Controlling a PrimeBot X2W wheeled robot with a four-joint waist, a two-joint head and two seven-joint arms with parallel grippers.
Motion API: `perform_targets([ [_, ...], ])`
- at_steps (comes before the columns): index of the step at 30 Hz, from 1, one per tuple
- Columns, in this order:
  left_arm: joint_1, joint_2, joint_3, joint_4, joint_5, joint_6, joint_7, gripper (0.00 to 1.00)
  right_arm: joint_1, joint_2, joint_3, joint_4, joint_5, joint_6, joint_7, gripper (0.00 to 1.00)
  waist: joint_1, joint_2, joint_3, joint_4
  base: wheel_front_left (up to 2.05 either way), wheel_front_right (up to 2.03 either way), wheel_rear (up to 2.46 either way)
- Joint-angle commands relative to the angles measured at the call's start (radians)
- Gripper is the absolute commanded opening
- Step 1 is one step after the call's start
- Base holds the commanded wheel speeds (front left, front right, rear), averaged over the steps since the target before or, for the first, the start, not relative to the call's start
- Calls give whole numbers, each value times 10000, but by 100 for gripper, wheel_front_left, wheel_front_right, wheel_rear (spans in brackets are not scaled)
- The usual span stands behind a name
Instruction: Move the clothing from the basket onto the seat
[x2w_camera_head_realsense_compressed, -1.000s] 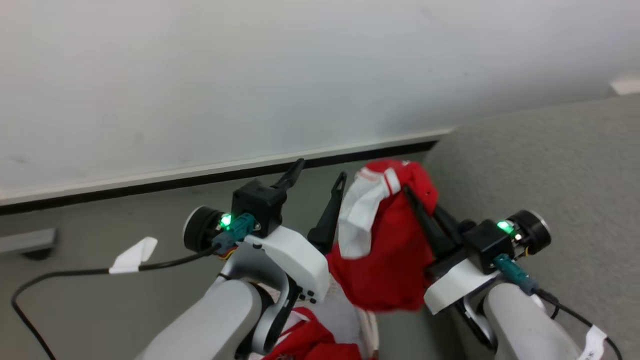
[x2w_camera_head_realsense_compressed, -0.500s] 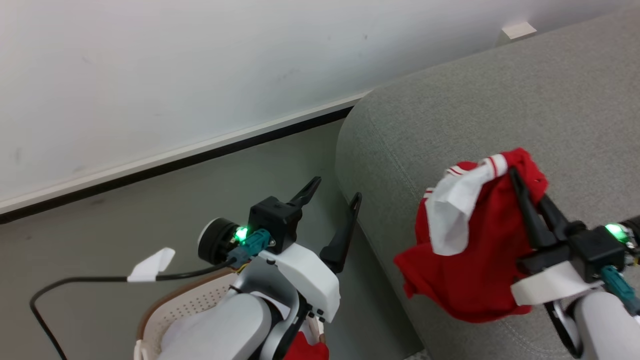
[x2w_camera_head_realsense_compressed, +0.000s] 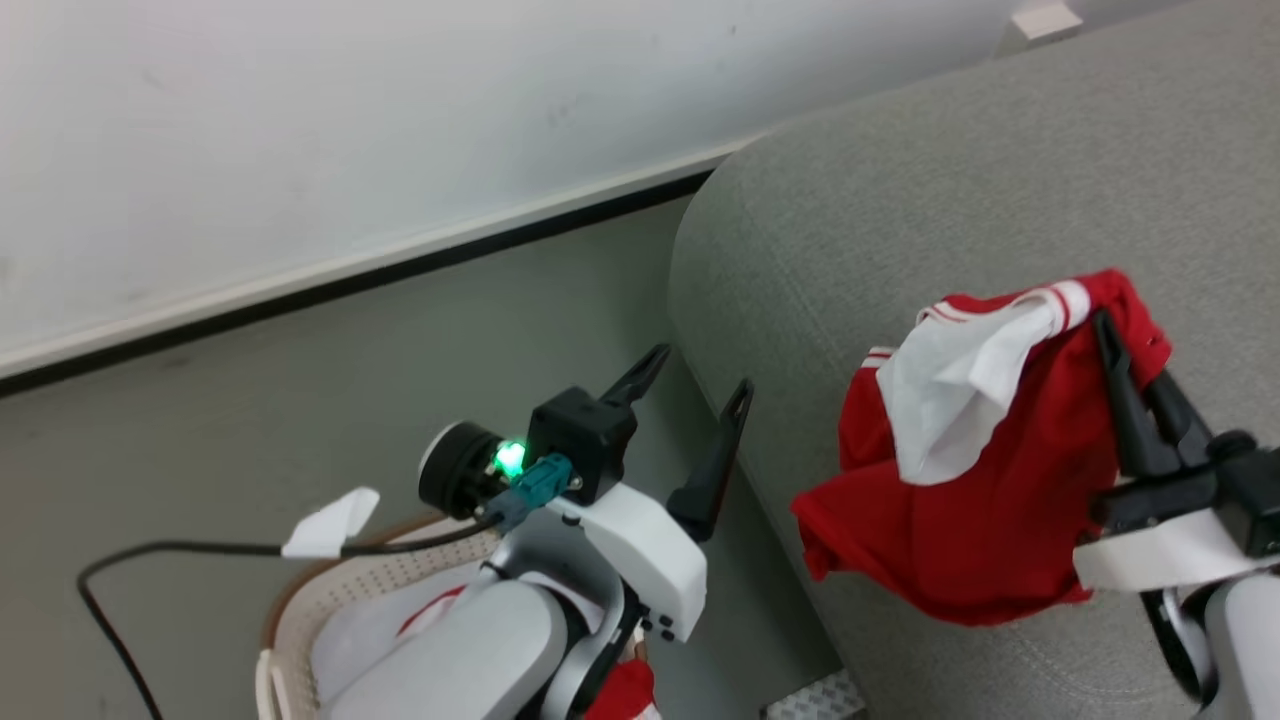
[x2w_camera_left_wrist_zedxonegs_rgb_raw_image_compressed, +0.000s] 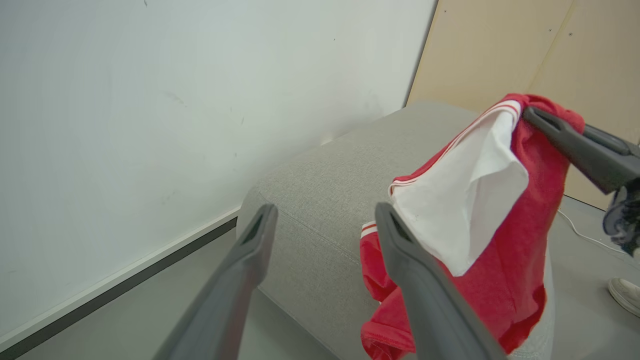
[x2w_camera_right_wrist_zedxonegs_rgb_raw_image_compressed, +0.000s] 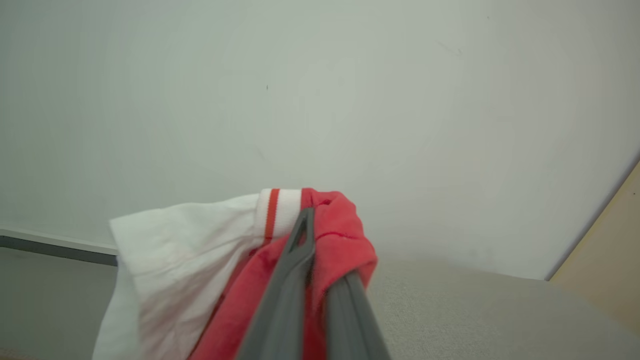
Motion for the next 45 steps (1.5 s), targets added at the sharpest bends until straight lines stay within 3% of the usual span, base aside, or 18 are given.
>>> perform_targets([
  [1, -283, 29, -24, -44, 224, -40, 110, 100, -404, -43, -129, -89, 118, -28, 32, 0, 0, 0, 481, 210, 0, 0, 0],
  [9, -2066, -294, -367, -53, 864, -467, 704, 100, -2656, -969, -1034, 178, 642, -28, 216, 0, 0, 0, 2866, 1211, 0, 0, 0],
  [16, -3734, -788, -440, 320, 1403, -786, 814, 100, -5227, -2875, -2080, 1210, 677, -29, 571, 0, 0, 0, 4909, 2189, 0, 0, 0],
  [21, -4446, -1119, -438, 642, 1554, -902, 624, 100, -6785, -4262, -2859, 2328, 738, -29, 897, 0, 0, 0, 5699, 2650, 0, 0, 0],
  [26, -4781, -1314, -456, 863, 1575, -959, 477, 100, -7610, -5172, -3407, 3885, 561, -29, 1142, 0, 0, 0, 6077, 2928, 0, 0, 0],
  [30, -4765, -1420, -476, 1010, 1531, -899, 350, 100, -7517, -5415, -4063, 5537, -48, -29, 1155, 0, 0, 0, 6201, 3123, 0, 0, 0],
  [35, -4378, -1380, -524, 1177, 1387, -803, 205, 100, -6933, -4984, -5523, 7494, -781, -29, 718, 0, 0, 0, 6018, 3251, 0, 0, 0],
  [36, -4294, -1360, -543, 1218, 1335, -792, 182, 100, -6791, -4887, -5755, 7761, -1038, -29, 583, 10, 0, 0, 5930, 3258, 0, 0, 0],
  [37, -4219, -1339, -547, 1238, 1290, -771, 171, 100, -6684, -4760, -5920, 7969, -1223, -29, 480, 38, 0, 0, 5835, 3265, 0, 0, 0],
  [38, -4152, -1295, -534, 1259, 1276, -742, 177, 100, -6629, -4647, -6214, 8125, -1382, -29, 359, 77, 0, 0, 5746, 3253, 0, 0, 0],
  [39, -4101, -1248, -524, 1264, 1273, -713, 176, 100, -6569, -4529, -6481, 8255, -1561, -29, 273, 100, 0, 0, 5662, 3239, 0, 0, 0],
  [45, -3804, -975, -365, 1280, 1172, -591, 57, 100, -6366, -3807, -7165, 8324, -2220, -29, -16, 100, 0, 0, 5104, 3086, 0, 0, 0],
])
